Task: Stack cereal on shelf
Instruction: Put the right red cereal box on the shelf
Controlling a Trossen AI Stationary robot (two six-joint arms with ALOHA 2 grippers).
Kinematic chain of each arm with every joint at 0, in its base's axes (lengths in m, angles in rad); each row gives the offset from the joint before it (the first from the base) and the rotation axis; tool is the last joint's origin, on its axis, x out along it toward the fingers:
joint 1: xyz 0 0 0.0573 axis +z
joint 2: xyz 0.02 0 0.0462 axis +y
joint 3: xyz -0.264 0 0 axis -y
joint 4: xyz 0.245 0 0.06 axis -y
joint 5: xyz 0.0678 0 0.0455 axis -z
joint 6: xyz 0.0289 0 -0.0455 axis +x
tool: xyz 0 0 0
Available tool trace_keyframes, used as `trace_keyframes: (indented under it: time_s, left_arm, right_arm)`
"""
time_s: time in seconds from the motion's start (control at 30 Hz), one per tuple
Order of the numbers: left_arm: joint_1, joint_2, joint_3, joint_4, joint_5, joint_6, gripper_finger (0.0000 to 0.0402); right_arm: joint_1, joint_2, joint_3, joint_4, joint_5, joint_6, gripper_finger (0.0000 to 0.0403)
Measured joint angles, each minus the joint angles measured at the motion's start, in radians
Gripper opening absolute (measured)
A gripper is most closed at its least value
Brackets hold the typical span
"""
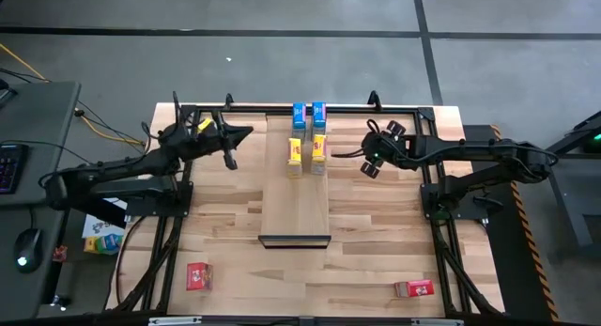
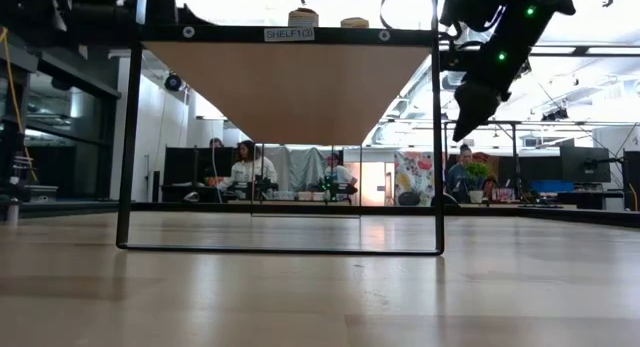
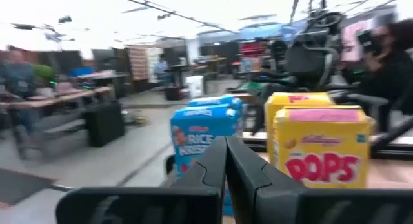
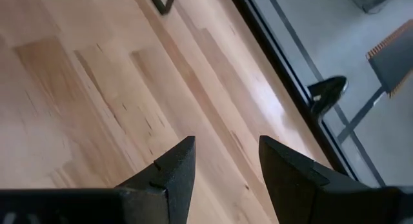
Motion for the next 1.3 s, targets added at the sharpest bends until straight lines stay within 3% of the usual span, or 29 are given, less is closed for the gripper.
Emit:
trace_keyframes:
  time_s: [0.13, 0.27, 0.4, 0.63, 0.9, 1.1, 1.3]
  left_arm:
    - [0.046, -0.001, -0.002, 0.004, 0.176, -0.056, 0.0]
    - [0.033, -0.001, -0.002, 0.004, 0.188, -0.107, 0.0]
    - [0.004, 0.0, -0.002, 0.001, 0.188, -0.137, 0.0]
    - [-0.053, 0.002, -0.002, -0.033, 0.174, -0.146, 0.0]
    - [-0.057, 0.002, -0.002, 0.015, 0.162, -0.068, 0.0]
    - [-0.04, 0.002, -0.002, 0.017, 0.115, -0.035, 0.0]
    - [-0.029, 0.002, -0.002, -0.003, 0.11, -0.05, 0.0]
  right_arm:
    - [0.005, 0.0, 0.036, -0.048, -0.137, 0.008, 0.0162]
    - [0.025, 0.0, 0.12, -0.157, -0.369, 0.078, 0.0162]
    - [0.109, 0.0, 0.211, -0.276, -0.458, 0.223, 0.0162]
    - [0.371, 0.0, 0.313, -0.397, -0.448, 0.472, 0.0162]
    - [0.636, 0.0, 0.329, -0.487, -0.442, 0.844, 0.0162]
    - [0.749, 0.003, 0.329, -0.48, -0.39, 1.006, 0.0171]
    - [0.788, 0.052, 0.33, -0.46, -0.341, 1.029, 0.0221]
